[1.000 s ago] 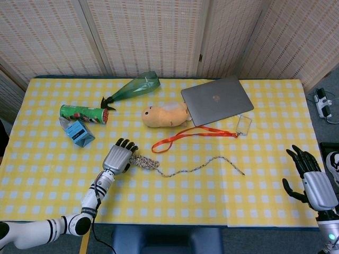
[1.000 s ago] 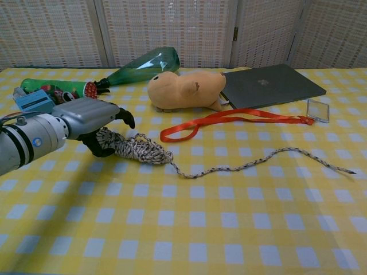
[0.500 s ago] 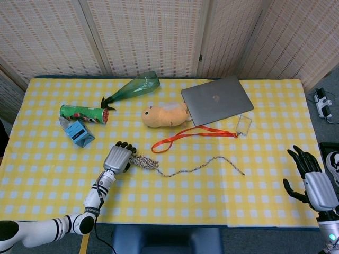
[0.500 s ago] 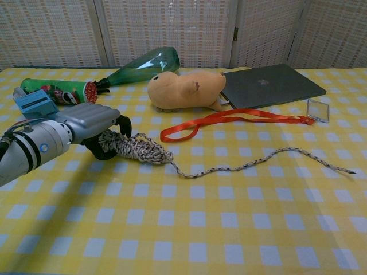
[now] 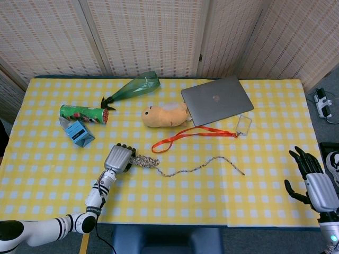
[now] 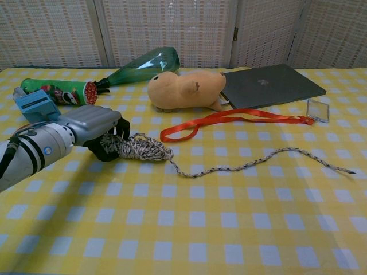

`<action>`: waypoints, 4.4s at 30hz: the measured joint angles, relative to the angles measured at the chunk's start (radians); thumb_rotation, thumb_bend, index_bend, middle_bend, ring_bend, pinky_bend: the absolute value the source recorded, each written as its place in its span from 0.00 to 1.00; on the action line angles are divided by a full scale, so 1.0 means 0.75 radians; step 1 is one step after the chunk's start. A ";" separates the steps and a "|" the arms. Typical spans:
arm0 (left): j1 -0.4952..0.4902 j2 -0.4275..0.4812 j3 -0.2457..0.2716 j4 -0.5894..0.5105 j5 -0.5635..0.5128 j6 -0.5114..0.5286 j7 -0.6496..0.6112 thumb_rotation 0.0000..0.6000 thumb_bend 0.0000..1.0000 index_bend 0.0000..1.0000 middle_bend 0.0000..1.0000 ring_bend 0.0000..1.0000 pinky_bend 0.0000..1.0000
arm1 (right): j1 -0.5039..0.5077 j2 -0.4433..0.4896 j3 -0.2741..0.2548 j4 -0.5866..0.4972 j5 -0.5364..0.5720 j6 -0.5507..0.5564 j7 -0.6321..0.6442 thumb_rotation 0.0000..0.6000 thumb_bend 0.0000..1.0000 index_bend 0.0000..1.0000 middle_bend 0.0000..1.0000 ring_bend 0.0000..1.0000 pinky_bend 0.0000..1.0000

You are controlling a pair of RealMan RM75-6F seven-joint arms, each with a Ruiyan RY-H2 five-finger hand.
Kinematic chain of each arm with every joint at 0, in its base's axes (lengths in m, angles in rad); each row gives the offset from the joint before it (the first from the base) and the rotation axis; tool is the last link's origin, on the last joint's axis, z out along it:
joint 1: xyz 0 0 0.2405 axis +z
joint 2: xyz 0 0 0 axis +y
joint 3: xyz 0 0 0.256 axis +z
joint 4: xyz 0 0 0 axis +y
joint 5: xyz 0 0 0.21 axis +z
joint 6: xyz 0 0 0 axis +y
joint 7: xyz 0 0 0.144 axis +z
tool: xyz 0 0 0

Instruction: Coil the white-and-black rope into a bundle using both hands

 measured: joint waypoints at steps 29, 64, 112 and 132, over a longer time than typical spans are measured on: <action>0.261 0.261 0.080 -0.189 0.402 0.344 -0.591 1.00 0.61 0.80 0.78 0.66 0.71 | 0.119 0.024 0.020 -0.147 -0.048 -0.139 -0.249 1.00 0.49 0.04 0.04 0.05 0.01; 0.361 0.276 0.099 -0.271 0.453 0.356 -0.567 1.00 0.61 0.79 0.78 0.66 0.71 | 0.732 -0.689 0.224 0.187 0.752 -0.698 -1.094 1.00 0.49 0.44 0.17 0.12 0.08; 0.381 0.279 0.074 -0.256 0.471 0.335 -0.586 1.00 0.61 0.79 0.78 0.66 0.71 | 0.812 -0.912 0.196 0.482 0.802 -0.702 -1.065 1.00 0.48 0.54 0.18 0.12 0.08; 0.391 0.287 0.067 -0.252 0.478 0.346 -0.606 1.00 0.61 0.79 0.78 0.66 0.71 | 0.802 -0.938 0.194 0.496 0.768 -0.652 -1.070 1.00 0.48 0.64 0.24 0.16 0.08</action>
